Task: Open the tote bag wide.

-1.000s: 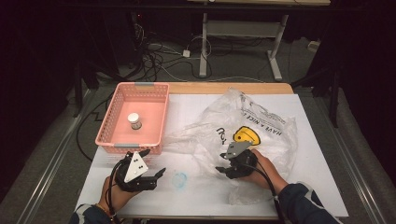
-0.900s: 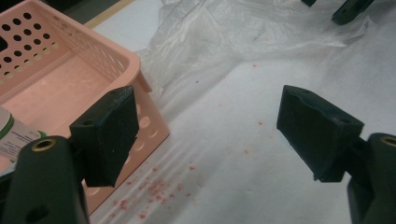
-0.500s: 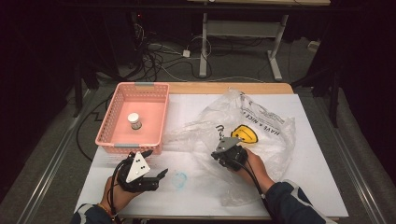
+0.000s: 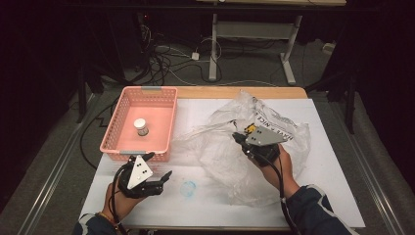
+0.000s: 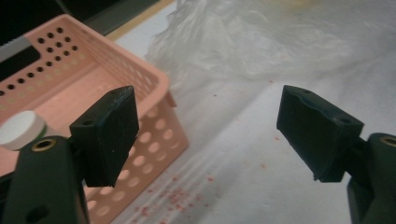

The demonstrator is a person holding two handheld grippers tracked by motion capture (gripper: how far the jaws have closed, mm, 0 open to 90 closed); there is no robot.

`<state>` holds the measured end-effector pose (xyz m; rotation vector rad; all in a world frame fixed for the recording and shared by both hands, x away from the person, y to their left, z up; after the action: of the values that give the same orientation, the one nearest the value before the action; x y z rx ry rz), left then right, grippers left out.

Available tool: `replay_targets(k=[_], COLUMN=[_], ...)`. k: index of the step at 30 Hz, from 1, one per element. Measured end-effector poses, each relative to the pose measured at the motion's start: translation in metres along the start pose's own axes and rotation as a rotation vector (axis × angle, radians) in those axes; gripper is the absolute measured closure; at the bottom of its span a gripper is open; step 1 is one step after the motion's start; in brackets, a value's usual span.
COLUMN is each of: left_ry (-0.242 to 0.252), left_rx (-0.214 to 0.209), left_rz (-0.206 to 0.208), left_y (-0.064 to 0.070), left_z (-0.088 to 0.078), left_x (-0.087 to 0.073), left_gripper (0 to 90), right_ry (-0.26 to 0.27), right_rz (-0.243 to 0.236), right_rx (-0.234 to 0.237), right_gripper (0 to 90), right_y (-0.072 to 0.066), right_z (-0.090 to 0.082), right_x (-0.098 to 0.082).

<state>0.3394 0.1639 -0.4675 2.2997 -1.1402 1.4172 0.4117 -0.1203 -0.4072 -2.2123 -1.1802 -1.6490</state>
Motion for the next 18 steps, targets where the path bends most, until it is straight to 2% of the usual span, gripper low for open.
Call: replay_targets(k=[2,4,7,8,9,10,12,15,17,18], left_ry=[0.017,0.036,0.071,0.087,0.087,0.089,0.064,0.004,-0.078,-0.163], left_rx=[0.025,0.045,0.091,0.112,0.112,0.117,0.153,0.167,0.189,0.204], left_rz=[-0.005,-0.014,-0.016,-0.049,-0.049,-0.060,-0.072,-0.119,-0.144,-0.158], left_y=[-0.007,-0.016,-0.035,-0.050,-0.050,-0.057,-0.073,-0.097,-0.113,-0.126], left_z=[-0.004,-0.010,-0.019,-0.023,-0.023,-0.023,-0.017,-0.003,0.011,0.023], left_x=[0.005,0.011,0.022,0.030,0.030,0.033,0.036,0.036,0.033,0.030], left_gripper=[19.9,19.9,19.9,19.9,19.9,19.9,19.8,19.5,19.5,19.4], right_ry=[0.007,0.035,0.044,0.053,0.053,0.052,0.060,0.068,0.067,0.067], right_rz=[0.002,0.008,0.005,0.008,0.008,0.005,0.007,0.002,0.003,0.004], right_rx=[-0.004,-0.032,-0.050,-0.049,-0.049,-0.049,-0.056,-0.063,-0.065,-0.066], right_gripper=[90.0,90.0,90.0,90.0,90.0,90.0,90.0,90.0,90.0,90.0], right_y=[0.002,0.006,0.007,0.005,0.005,0.004,0.002,0.003,0.004,0.005], right_z=[-0.002,-0.005,-0.006,-0.006,-0.006,-0.006,-0.008,-0.011,-0.011,-0.012], right_x=[0.004,0.013,0.017,0.019,0.019,0.019,0.021,0.022,0.022,0.021])
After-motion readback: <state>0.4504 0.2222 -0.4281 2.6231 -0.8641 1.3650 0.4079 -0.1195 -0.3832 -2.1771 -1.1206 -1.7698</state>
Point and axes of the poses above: each handheld gripper's, and its own axes: z roughly forward along the jaws, x roughly out of its top, y roughly to its right, the point moved 7 cm from there along z, roughly forward along the jaws, and after that the axes turned 4 degrees about -x, right-handed, at the moved point
